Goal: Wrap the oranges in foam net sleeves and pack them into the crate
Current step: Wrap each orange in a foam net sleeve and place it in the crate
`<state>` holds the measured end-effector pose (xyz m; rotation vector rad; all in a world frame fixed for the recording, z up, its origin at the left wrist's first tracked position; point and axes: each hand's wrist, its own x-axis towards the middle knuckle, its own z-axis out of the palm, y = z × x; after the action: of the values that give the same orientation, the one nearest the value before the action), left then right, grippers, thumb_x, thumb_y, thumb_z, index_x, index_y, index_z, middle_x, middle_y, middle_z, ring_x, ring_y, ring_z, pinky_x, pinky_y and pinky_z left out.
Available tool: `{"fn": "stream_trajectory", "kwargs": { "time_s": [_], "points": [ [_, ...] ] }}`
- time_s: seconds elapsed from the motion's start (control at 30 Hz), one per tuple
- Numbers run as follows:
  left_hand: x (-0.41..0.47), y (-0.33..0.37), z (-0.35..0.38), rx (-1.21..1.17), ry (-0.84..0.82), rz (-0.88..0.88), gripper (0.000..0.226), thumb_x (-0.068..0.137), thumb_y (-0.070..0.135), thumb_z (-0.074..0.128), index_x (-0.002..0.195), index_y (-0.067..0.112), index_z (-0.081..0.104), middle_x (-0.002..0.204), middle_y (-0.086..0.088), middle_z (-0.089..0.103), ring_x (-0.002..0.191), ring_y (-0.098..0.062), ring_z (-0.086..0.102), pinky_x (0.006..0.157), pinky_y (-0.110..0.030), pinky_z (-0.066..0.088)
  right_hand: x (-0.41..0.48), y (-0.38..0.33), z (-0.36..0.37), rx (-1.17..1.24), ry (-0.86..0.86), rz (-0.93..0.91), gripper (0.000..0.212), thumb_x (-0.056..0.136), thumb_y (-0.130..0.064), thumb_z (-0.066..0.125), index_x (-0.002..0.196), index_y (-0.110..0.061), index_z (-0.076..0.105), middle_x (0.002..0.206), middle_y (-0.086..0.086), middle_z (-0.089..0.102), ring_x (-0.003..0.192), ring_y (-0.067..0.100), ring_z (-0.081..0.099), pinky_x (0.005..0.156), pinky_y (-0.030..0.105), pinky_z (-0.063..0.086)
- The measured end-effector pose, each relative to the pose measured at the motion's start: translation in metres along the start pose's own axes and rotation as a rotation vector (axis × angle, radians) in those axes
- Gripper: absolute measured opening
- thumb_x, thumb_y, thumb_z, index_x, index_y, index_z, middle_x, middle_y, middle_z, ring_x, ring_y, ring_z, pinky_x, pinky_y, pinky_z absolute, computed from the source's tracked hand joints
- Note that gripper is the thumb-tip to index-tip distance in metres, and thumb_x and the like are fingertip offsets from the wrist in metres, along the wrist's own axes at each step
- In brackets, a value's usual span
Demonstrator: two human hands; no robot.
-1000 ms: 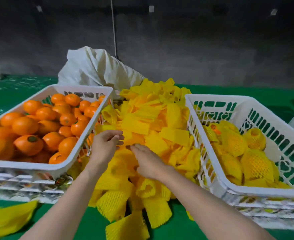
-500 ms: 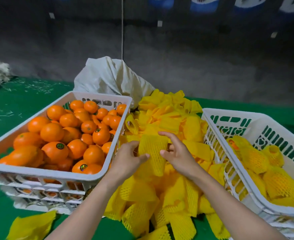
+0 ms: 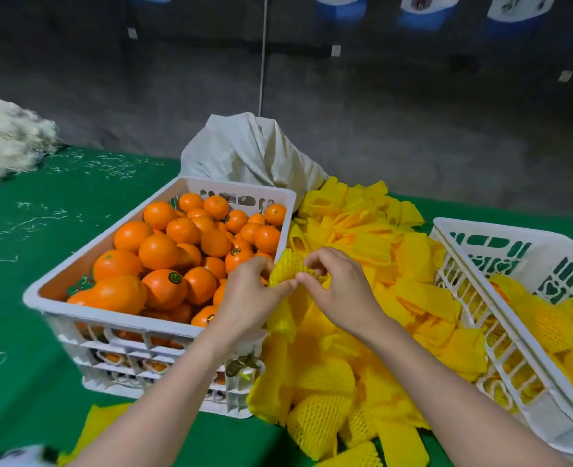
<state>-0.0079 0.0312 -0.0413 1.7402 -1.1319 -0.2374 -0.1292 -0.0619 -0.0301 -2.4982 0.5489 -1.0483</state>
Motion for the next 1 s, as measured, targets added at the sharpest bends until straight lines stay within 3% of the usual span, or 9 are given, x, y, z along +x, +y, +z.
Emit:
{"fn": "stream_trajectory", "kwargs": {
  "time_s": [0.1,0.17,0.23,0.3,0.47,0.53,0.7,0.83,1.0],
  "points": [
    [0.018,-0.015,-0.024,-0.27,-0.023,-0.15,0.022,0.093,0.027,0.058,0.077,0.016,0.066,0.068,0.005,0.061,0.065,-0.009,0.057,0.059,-0.026,0.039,0.01,-0.003,0.005,0.052,-0.056,0.031,0.011,0.085,-0.011,0.064,0.09,-0.01,0.054,0.082,-0.002,0.054,0.073,0.02,0.05,0.066,0.036,0.04],
    [0.038,-0.037,-0.034,0.05,-0.117,-0.211,0.021,0.096,0.021,0.052,0.108,0.01,0.065,0.102,-0.009,0.067,0.095,-0.025,0.062,0.074,-0.034,0.045,0.012,-0.003,0.007,0.068,-0.077,0.054,0.013,0.086,-0.012,0.062,0.089,-0.016,0.05,0.079,-0.005,0.052,0.072,0.021,0.049,0.067,0.042,0.04],
    [0.051,-0.061,-0.035,0.536,-0.415,-0.223,0.045,0.092,0.016,0.055,0.136,0.008,0.047,0.134,-0.016,0.052,0.121,-0.032,0.05,0.094,-0.038,0.044,0.011,-0.002,0.008,0.101,-0.088,0.086,0.016,0.085,-0.01,0.061,0.087,-0.018,0.047,0.076,-0.009,0.048,0.072,0.022,0.048,0.068,0.044,0.04],
    [0.054,-0.075,-0.031,0.802,-0.672,-0.185,0.063,0.09,0.016,0.058,0.147,0.013,0.031,0.145,-0.013,0.041,0.131,-0.033,0.04,0.105,-0.039,0.036,0.01,0.0,0.006,0.133,-0.089,0.133,0.017,0.085,-0.008,0.06,0.085,-0.017,0.046,0.075,-0.007,0.047,0.072,0.022,0.046,0.07,0.044,0.041],
    [0.061,-0.082,-0.023,0.815,-0.603,-0.124,0.066,0.084,0.014,0.065,0.143,0.02,0.036,0.132,-0.013,0.052,0.115,-0.031,0.053,0.085,-0.036,0.051,0.003,0.009,-0.007,0.192,-0.054,0.264,0.026,0.081,0.005,0.057,0.077,-0.017,0.044,0.074,-0.005,0.042,0.071,0.011,0.04,0.074,0.029,0.039],
    [0.061,-0.078,-0.028,0.644,-0.467,-0.203,0.067,0.082,0.019,0.07,0.141,0.022,0.039,0.132,-0.011,0.051,0.112,-0.028,0.053,0.076,-0.029,0.049,-0.001,0.01,-0.013,0.277,-0.045,0.331,0.031,0.081,0.006,0.055,0.072,-0.02,0.041,0.071,-0.007,0.038,0.067,0.005,0.037,0.07,0.016,0.036],
    [0.049,-0.047,-0.046,-0.533,-0.339,-0.427,0.046,0.075,0.015,0.074,0.113,0.033,0.056,0.133,-0.005,0.048,0.109,-0.027,0.057,0.077,-0.038,0.054,-0.008,0.011,-0.024,0.48,0.0,0.429,0.018,0.072,-0.003,0.052,0.067,-0.016,0.04,0.065,0.008,0.033,0.064,0.018,0.031,0.06,0.025,0.028],
    [0.041,-0.016,-0.041,-0.825,-0.356,-0.394,0.061,0.071,0.016,0.067,0.13,0.02,0.05,0.131,-0.012,0.055,0.109,-0.031,0.063,0.079,-0.039,0.055,-0.007,0.008,-0.031,0.641,-0.009,0.429,0.011,0.064,-0.009,0.049,0.068,-0.013,0.04,0.069,0.013,0.032,0.067,0.024,0.028,0.06,0.036,0.021],
    [0.035,0.032,-0.003,-1.061,-0.346,-0.486,0.048,0.078,0.012,0.055,0.126,0.019,0.053,0.133,-0.019,0.054,0.096,-0.037,0.059,0.081,-0.038,0.046,-0.01,0.01,-0.045,0.813,-0.039,0.404,0.011,0.062,-0.006,0.048,0.069,-0.014,0.043,0.065,0.001,0.037,0.061,0.012,0.034,0.059,0.031,0.025]
  ]
}}
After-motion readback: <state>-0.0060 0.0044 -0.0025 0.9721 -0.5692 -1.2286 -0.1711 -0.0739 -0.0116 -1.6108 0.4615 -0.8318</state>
